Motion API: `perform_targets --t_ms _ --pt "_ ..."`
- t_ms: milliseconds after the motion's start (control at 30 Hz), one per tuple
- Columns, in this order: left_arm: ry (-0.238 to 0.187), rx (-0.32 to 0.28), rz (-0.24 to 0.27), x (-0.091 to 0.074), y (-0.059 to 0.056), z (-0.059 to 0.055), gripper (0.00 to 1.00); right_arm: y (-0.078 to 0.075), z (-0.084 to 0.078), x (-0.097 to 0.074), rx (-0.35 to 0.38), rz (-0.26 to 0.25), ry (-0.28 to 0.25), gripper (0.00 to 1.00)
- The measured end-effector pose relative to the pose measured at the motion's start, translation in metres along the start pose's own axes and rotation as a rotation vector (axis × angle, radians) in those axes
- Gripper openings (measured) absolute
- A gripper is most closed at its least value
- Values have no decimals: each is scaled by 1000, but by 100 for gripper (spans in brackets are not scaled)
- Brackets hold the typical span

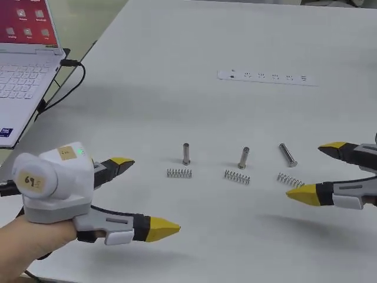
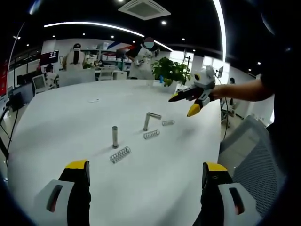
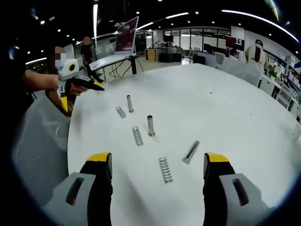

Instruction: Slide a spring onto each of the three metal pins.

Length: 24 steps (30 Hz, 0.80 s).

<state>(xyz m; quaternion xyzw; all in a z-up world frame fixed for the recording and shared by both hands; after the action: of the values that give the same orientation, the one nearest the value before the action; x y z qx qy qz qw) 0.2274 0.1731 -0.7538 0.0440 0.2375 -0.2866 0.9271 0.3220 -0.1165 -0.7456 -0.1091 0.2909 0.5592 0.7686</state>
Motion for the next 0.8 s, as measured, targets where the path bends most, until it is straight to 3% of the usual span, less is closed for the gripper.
perform_targets --t_ms 267,800 --pt "-3 -5 1 1 1 0 97 -22 14 4 33 -13 -3 73" --pt "-1 -13 6 2 5 0 96 -53 22 25 77 -25 62 60"
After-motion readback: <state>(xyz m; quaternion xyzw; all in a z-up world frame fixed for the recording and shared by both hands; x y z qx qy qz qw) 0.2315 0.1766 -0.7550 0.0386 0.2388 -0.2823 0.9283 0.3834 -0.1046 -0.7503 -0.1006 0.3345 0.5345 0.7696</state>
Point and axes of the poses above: the centre of the closed fingertips' face, and the gripper's own axes: x roughly forward along the fingers, y roughly to its left, z roughly out of its top, the point moved 5 cm from there along -x, roughly backward along the fingers, and after that the axes turned 12 degrees about z, right-handed, at the moved point
